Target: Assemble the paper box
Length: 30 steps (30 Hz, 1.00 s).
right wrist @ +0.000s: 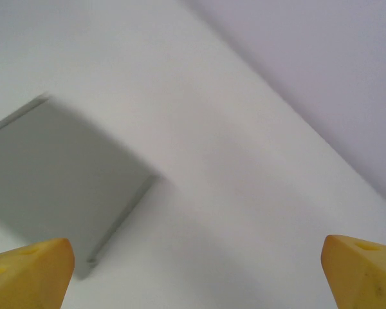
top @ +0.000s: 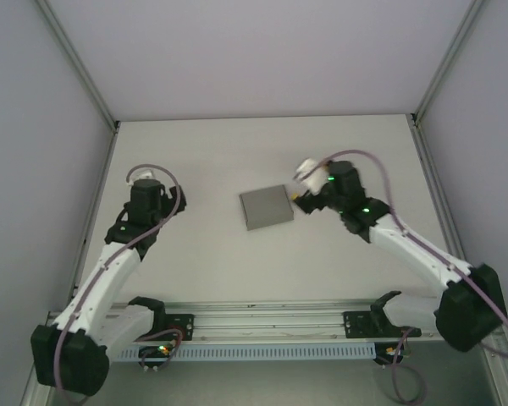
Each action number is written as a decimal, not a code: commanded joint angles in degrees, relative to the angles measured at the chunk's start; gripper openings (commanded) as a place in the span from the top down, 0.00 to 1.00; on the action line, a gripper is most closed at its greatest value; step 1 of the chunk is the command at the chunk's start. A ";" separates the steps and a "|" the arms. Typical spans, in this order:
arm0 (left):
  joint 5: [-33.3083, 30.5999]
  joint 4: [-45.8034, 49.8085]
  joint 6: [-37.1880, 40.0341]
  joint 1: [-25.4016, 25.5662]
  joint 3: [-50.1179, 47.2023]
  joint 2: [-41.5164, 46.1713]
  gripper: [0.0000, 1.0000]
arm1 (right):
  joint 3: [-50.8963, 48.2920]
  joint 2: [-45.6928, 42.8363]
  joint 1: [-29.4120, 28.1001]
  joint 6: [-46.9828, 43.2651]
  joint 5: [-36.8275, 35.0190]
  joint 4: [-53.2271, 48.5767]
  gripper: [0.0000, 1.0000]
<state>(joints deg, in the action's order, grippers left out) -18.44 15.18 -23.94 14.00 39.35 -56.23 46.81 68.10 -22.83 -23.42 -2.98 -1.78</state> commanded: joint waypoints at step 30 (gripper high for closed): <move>8.54 -71.60 23.02 -13.96 -18.63 -33.39 0.00 | -23.60 20.25 23.62 25.40 5.61 52.83 0.00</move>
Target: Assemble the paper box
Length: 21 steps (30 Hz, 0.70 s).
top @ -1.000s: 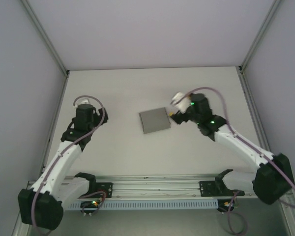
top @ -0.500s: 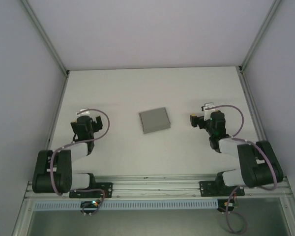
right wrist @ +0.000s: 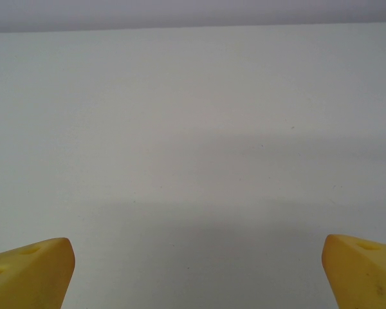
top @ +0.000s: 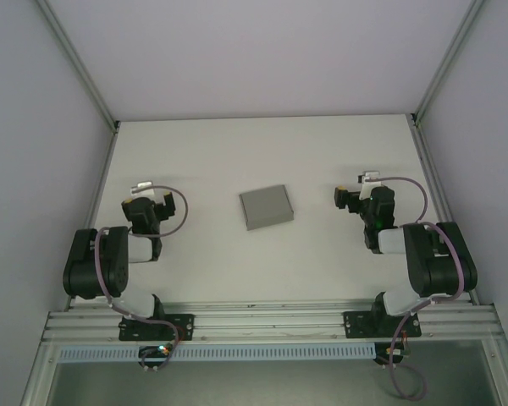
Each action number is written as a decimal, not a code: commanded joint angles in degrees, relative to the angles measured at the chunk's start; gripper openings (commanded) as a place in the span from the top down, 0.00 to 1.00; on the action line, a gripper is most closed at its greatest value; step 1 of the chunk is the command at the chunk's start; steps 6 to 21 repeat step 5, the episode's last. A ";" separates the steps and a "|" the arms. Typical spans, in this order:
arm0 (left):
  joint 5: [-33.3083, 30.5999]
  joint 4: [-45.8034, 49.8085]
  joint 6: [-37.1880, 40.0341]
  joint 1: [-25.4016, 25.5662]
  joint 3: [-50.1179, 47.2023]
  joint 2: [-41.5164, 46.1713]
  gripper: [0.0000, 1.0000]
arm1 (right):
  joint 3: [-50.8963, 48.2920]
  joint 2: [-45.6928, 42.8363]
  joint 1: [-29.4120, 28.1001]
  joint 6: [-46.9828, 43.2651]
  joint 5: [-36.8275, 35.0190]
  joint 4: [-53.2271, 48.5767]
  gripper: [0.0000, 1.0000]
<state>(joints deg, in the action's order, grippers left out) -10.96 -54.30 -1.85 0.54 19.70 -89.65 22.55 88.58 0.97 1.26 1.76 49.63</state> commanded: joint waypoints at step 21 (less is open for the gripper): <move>0.18 -1.78 1.73 0.34 1.42 -0.21 0.00 | 0.66 -0.16 -0.18 0.73 0.96 1.53 0.00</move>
